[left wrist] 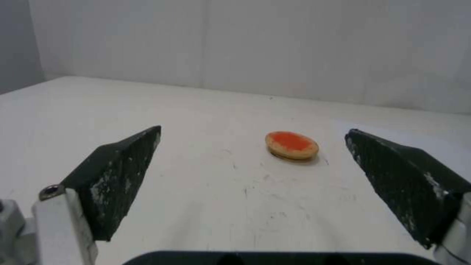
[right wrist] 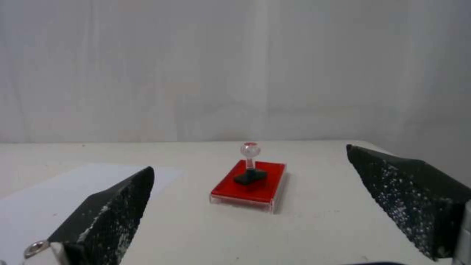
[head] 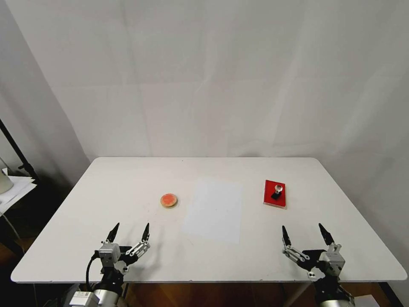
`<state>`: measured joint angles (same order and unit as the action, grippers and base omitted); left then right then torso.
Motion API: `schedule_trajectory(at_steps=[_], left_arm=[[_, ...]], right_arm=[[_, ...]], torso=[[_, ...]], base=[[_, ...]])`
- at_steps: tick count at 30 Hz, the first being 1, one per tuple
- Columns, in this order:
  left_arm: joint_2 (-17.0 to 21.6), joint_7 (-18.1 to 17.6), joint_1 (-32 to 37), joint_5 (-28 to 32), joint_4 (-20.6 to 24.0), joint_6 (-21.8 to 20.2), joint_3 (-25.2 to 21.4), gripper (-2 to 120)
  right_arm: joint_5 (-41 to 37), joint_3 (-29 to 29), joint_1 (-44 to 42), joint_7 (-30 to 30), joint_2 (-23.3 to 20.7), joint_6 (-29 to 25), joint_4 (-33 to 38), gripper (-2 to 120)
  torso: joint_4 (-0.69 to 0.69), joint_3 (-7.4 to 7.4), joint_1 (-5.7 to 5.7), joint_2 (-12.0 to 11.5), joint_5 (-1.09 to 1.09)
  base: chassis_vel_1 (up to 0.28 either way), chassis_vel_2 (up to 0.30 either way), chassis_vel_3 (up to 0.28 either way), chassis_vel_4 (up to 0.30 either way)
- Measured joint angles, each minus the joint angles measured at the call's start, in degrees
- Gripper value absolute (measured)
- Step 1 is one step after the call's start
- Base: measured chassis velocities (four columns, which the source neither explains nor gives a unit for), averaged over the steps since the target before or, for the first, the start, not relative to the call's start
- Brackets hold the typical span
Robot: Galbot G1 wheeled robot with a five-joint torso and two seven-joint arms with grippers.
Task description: Pick up the stamp from the ink pad and place it onto another ink pad.
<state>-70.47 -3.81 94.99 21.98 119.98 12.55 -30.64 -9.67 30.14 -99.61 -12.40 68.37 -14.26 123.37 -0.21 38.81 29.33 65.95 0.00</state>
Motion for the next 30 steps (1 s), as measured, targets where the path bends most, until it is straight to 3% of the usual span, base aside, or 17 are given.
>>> schedule_trajectory(at_steps=[12, 15, 16, 21, 24, 30], left_arm=[[0.0, 0.0, 0.0, 0.0, 0.0, 0.0, 0.0, 100], [0.0, 0.0, 0.0, 0.0, 0.0, 0.0, 0.0, 100], [0.0, 0.0, 0.0, 0.0, 0.0, 0.0, 0.0, 100], [0.0, 0.0, 0.0, 0.0, 0.0, 0.0, 0.0, 100], [0.0, 0.0, 0.0, 0.0, 0.0, 0.0, 0.0, 100], [0.0, 0.0, 0.0, 0.0, 0.0, 0.0, 0.0, 100]], right_arm=[[-3.0, -0.1, 1.0, -0.1, -1.5, 1.1, -0.4, 100], [-12.4, -0.7, 5.7, -0.9, -7.6, 4.9, 0.1, 100], [-12.4, -0.7, 5.7, -0.9, -7.6, 4.9, 0.1, 100], [-27.8, -5.7, 18.7, -3.1, -19.6, 10.7, -3.6, 100], [-31.6, -9.5, 24.9, -3.8, -22.7, 12.1, -7.9, 100], [-35.8, -16.2, 32.7, -4.5, -24.7, 13.9, -14.2, 100]], torso=[[-0.02, 0.0, 0.0, 0.0, 0.01], [-0.02, 0.0, 0.0, 0.0, 0.01], [-0.02, 0.0, 0.0, 0.0, 0.01], [0.01, 0.01, 0.01, 0.0, 0.0], [0.02, 0.01, 0.01, 0.0, 0.01], [0.0, 0.01, 0.01, 0.0, 0.01]], base=[[0.0, 0.0, 0.0, 0.0], [0.0, 0.0, 0.0, 0.0], [0.0, 0.0, 0.0, 0.0], [0.0, 0.0, 0.0, 0.0], [0.0, 0.0, 0.0, 0.0], [0.0, 0.0, 0.0, 0.0]])
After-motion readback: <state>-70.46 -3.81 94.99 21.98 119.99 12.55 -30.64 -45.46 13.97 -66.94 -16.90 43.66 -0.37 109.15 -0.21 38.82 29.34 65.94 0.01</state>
